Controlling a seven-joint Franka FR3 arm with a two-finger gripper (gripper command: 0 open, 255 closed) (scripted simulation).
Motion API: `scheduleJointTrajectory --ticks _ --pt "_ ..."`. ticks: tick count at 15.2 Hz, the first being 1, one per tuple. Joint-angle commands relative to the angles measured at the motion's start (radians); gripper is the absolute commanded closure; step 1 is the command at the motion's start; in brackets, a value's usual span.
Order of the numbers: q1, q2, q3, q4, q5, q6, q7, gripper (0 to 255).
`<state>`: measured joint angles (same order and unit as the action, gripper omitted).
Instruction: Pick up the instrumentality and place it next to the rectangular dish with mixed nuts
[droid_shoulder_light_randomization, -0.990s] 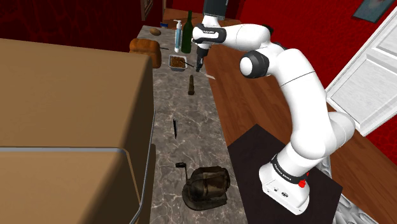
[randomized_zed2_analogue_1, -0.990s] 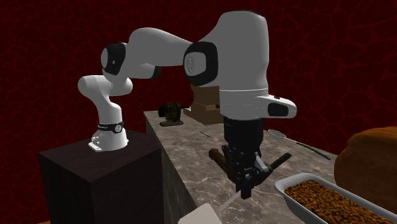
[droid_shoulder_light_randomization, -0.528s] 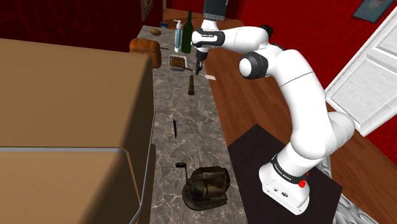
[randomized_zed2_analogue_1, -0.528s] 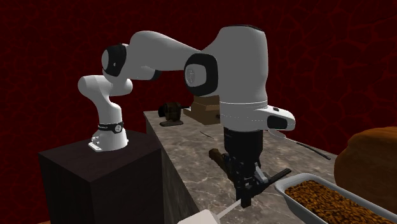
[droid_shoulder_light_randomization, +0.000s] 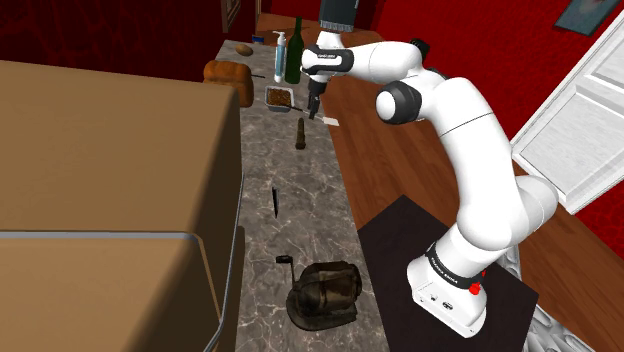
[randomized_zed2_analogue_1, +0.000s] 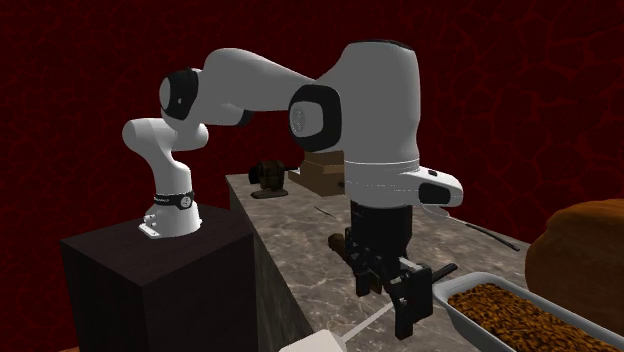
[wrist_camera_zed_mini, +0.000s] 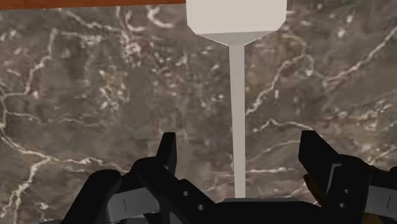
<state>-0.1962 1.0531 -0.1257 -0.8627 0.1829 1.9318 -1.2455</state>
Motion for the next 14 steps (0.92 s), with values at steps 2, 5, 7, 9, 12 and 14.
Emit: scheduleJointTrajectory --ticks 2,5,7,9,12,14 --pt "0.001 0.002 0.0 0.002 0.0 0.0 0.001 0" --pt "-0.004 -0.037 -0.003 0.031 -0.004 -0.069 0.004 0" --pt "-0.005 -0.044 -0.004 0.045 -0.005 -0.09 0.005 0" --pt "-0.005 -0.044 -0.004 0.045 -0.005 -0.09 0.005 0" --pt "-0.005 -0.044 -0.004 0.045 -0.005 -0.09 0.005 0" --pt "-0.005 -0.044 -0.004 0.045 -0.005 -0.09 0.005 0"
